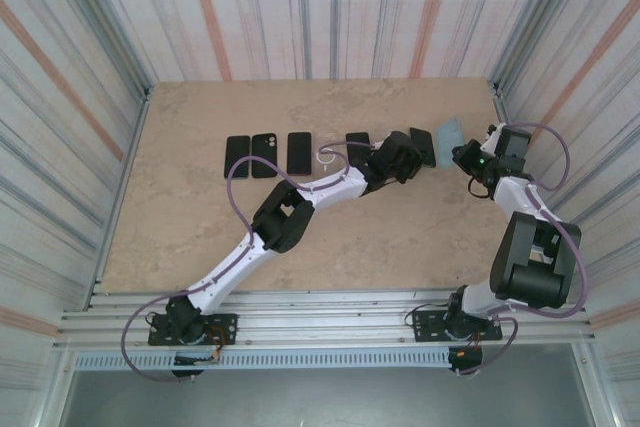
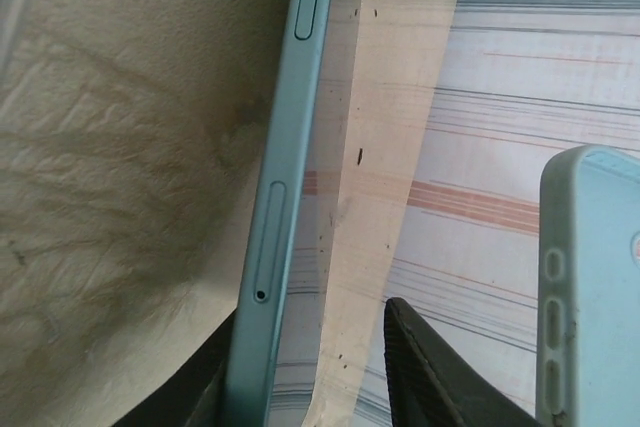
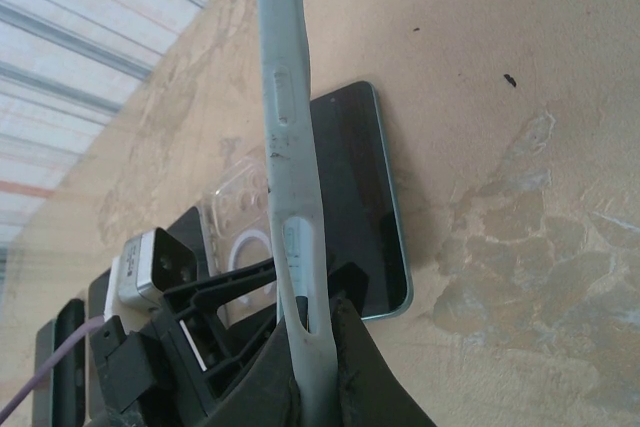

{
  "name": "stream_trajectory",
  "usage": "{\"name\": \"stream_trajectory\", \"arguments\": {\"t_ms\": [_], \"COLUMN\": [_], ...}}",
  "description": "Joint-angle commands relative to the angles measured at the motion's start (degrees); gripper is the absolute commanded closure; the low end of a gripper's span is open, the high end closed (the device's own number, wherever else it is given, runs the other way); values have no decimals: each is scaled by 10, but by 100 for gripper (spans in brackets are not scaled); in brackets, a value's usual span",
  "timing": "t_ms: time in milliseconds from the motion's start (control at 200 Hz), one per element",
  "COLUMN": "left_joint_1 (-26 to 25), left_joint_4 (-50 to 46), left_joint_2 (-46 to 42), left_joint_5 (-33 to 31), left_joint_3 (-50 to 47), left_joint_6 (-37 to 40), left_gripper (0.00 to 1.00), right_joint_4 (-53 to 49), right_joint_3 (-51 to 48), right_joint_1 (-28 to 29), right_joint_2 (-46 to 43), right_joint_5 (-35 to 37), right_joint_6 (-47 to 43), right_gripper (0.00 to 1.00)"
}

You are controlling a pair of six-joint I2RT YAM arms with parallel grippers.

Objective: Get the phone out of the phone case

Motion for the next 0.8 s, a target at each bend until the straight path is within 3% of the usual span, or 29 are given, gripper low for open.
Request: {"name": "stream_trajectory", "arguments": {"t_ms": [0, 266, 797], "left_joint_1": [-3, -5, 2], "left_joint_4": [-16, -79, -87], "left_joint_2": [5, -10, -70], "left_joint_5": [9, 15, 28], "left_joint_3": [24, 29, -48], "left_joint_6": [24, 73, 116], "left_gripper": [59, 44, 36], "right_joint_4": [9, 5, 28], "right_joint_3": [-8, -10, -12], "right_joint_1": [-6, -9, -19], "right_joint_2": [6, 12, 59], "right_joint_5": [-4, 0, 5], "right_joint_6": [-15, -22, -52], "right_gripper": [100, 100, 100]}}
